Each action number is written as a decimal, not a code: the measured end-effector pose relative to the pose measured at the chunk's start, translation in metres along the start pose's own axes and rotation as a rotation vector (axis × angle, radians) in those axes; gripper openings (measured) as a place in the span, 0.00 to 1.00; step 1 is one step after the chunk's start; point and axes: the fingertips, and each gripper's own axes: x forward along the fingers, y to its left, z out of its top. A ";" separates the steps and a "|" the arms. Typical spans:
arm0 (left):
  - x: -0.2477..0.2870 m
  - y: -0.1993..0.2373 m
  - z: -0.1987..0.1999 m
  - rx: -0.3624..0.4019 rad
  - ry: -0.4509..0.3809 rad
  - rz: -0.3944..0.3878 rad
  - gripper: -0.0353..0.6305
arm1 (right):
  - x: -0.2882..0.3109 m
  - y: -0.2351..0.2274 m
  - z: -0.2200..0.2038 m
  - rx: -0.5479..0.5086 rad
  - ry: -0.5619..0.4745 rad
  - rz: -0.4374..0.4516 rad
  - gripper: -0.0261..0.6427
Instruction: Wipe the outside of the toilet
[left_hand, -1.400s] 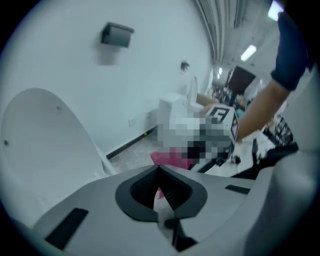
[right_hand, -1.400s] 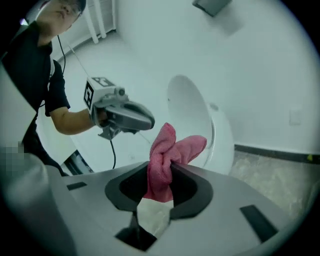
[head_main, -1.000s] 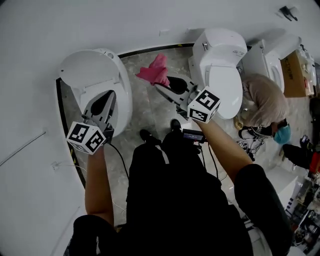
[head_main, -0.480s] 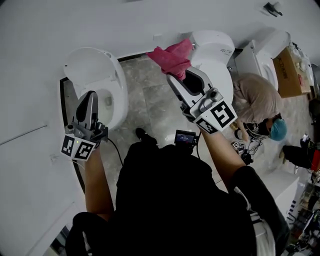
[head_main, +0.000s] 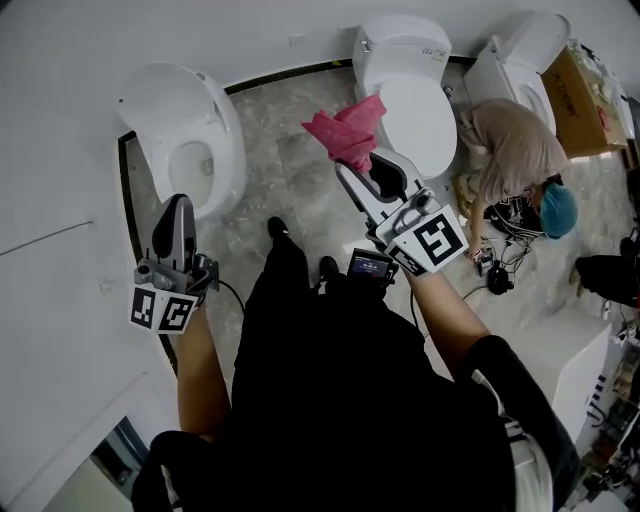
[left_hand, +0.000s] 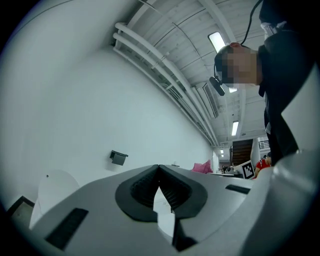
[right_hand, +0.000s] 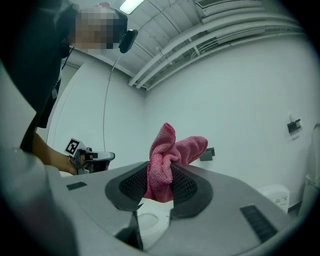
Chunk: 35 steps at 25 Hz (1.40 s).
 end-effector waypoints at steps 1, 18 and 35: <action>-0.004 -0.010 -0.003 0.000 0.015 -0.010 0.08 | -0.011 0.004 -0.001 -0.008 -0.001 -0.012 0.23; -0.108 -0.042 0.019 0.125 0.072 -0.188 0.08 | -0.088 0.158 -0.013 0.013 0.043 -0.262 0.23; -0.305 0.009 0.011 0.111 0.124 -0.074 0.08 | -0.063 0.340 -0.049 -0.034 0.134 -0.186 0.23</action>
